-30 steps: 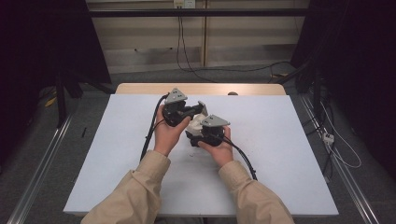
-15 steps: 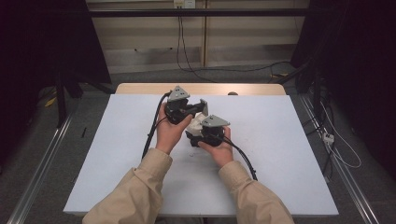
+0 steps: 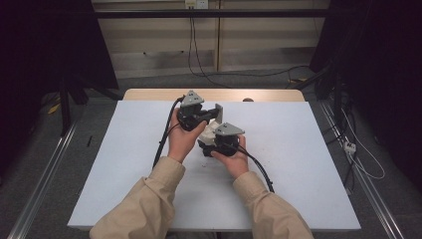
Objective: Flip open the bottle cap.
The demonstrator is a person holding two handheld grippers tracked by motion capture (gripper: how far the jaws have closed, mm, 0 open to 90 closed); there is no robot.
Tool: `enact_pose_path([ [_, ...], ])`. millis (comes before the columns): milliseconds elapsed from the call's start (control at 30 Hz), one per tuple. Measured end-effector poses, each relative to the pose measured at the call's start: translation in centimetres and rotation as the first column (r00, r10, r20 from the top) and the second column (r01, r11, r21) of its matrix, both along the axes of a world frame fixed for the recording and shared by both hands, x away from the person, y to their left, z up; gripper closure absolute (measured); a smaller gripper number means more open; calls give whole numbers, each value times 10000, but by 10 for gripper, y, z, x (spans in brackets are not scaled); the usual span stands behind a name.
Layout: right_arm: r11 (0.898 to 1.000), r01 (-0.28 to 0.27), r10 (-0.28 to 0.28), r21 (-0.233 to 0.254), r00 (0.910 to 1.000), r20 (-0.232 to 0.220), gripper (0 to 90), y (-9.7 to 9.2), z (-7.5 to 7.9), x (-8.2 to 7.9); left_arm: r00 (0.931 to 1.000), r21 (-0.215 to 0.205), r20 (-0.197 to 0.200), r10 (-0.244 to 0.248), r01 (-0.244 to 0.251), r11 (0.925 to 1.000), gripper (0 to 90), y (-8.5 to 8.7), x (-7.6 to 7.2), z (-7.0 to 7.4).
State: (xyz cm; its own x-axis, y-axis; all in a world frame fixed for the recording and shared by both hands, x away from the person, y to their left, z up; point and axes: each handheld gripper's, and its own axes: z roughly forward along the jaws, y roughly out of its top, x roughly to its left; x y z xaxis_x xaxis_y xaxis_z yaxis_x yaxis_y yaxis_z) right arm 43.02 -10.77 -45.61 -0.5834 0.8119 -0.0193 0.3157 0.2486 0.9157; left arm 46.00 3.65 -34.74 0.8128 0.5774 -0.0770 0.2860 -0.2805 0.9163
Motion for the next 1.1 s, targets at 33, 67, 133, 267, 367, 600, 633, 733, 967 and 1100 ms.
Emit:
enact_pose_path([
  [33, 10000, 2, -2, -7, 10000, 0, 185, 0, 0, 0, 10000, -23, -20, -3, 3, 10000, 900, 0, 0, 0],
  [67, 10000, -4, 4, -13, 10000, -2, 185, 0, 0, 0, 10000, -38, -17, 3, -3, 10000, 900, -1, 1, 0],
  [133, 10000, 1, -1, -22, 10000, 2, 185, 0, 0, 0, 10000, 18, -17, -9, 9, 10000, 900, -1, 1, 0],
  [267, 10000, -1, 1, -53, 10000, 11, 184, 0, 0, 0, 10000, -29, -8, 6, -6, 10000, 900, -2, 3, 1],
  [367, 10000, -26, 26, -86, 10000, 13, 183, 0, -1, 0, 10000, -40, -20, -16, 16, 10000, 900, -3, 4, 1],
  [600, 9999, -34, 34, -123, 10000, -3, 181, 0, -1, 0, 10000, 33, -14, -18, 18, 10000, 900, -5, 7, 1],
  [633, 9999, -33, 33, -131, 10000, -1, 181, 0, -1, 0, 10000, 52, -25, -28, 28, 10000, 900, -6, 8, 1],
  [733, 9999, -38, 38, -146, 10000, 1, 180, 0, -1, 0, 10000, 45, -43, -19, 19, 10000, 900, -7, 9, 1],
  [967, 9998, -41, 42, -186, 10000, 15, 178, 1, -2, 0, 10000, 9, -89, -23, 23, 10000, 900, -8, 12, -1],
  [1100, 9996, -59, 60, -294, 10000, 33, 175, 1, -2, 0, 9999, 5, -97, -47, 47, 10000, 900, -8, 13, -2],
])
